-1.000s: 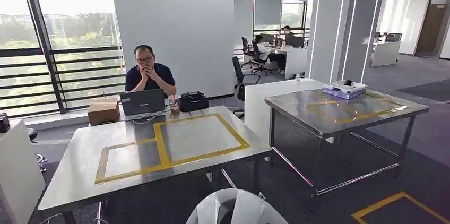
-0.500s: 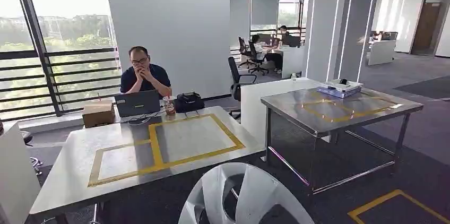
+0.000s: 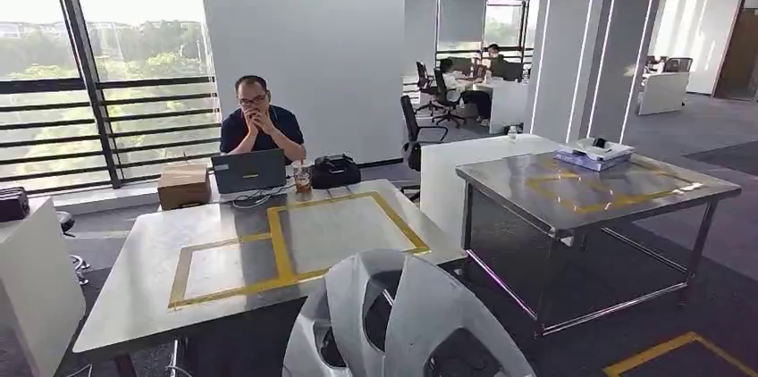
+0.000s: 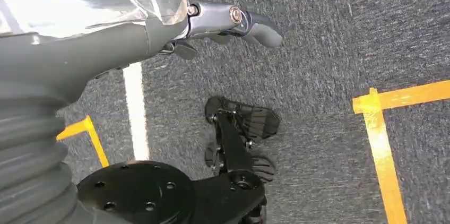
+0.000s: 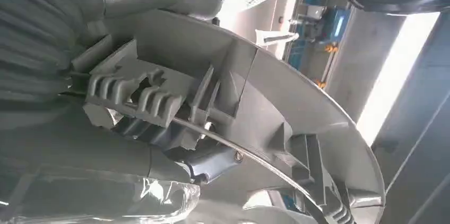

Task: Take the parts from the cabinet and place them on the table.

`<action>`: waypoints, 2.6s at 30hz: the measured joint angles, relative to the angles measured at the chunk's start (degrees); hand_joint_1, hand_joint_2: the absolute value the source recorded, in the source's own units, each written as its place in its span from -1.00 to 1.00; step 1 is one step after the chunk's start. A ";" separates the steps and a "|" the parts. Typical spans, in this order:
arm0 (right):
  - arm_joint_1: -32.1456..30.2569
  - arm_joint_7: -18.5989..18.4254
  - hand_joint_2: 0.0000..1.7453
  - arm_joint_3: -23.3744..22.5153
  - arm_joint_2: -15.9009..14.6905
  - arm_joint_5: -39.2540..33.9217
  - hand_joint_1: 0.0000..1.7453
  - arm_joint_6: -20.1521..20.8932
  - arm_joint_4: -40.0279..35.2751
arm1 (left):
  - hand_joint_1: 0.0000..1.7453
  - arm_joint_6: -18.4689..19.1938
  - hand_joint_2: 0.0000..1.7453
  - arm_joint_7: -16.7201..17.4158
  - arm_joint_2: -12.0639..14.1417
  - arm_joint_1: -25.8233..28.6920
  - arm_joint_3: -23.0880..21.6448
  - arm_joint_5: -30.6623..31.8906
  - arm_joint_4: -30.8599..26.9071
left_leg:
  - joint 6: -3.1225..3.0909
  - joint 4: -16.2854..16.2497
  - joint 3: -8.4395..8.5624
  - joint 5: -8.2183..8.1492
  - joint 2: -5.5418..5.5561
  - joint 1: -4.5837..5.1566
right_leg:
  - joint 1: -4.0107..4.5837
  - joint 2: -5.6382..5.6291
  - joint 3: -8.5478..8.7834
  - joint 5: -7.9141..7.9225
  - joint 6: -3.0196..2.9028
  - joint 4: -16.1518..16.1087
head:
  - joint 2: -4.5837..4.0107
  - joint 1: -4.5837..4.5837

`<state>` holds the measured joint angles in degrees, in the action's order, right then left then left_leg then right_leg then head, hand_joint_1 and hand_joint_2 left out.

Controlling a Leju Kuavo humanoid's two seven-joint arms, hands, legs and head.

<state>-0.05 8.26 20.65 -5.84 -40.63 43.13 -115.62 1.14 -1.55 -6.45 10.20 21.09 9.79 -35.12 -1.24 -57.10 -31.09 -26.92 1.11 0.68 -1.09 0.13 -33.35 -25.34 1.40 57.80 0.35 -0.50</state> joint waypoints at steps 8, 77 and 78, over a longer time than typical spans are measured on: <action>0.89 0.11 1.00 0.46 0.26 -0.20 1.00 -0.20 0.00 | -1.00 0.07 1.00 0.39 -0.09 0.74 0.24 0.04 -1.03 | 1.96 -14.00 -6.53 -7.57 -0.57 -1.11 | -0.26 -0.05 -0.01 -0.06 -2.03 -0.09 | 0.00 0.24; 3.71 2.89 1.00 3.30 -1.03 0.70 1.00 -0.13 2.40 | -1.00 0.59 1.00 -1.84 0.00 -2.45 3.50 1.79 3.26 | 1.05 -0.29 -1.15 0.49 -0.94 -0.70 | 0.22 -0.21 0.40 -0.12 -1.48 -0.17 | 0.00 0.63; 3.74 2.88 1.00 3.30 -1.03 0.72 1.00 -0.13 2.40 | -1.00 0.59 1.00 -1.92 -0.02 -2.44 3.50 1.86 3.26 | 0.80 -0.43 -1.37 0.48 -0.94 -0.63 | 0.06 -0.19 0.30 -0.08 -1.14 -0.25 | 0.02 0.68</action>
<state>3.68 11.15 23.96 -6.86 -39.91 42.99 -113.22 1.73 -3.48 -6.47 7.76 24.59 11.65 -31.87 -0.44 -57.54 -32.47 -26.44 0.17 0.04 -1.03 -0.06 -33.05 -25.42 0.26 57.55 0.37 0.17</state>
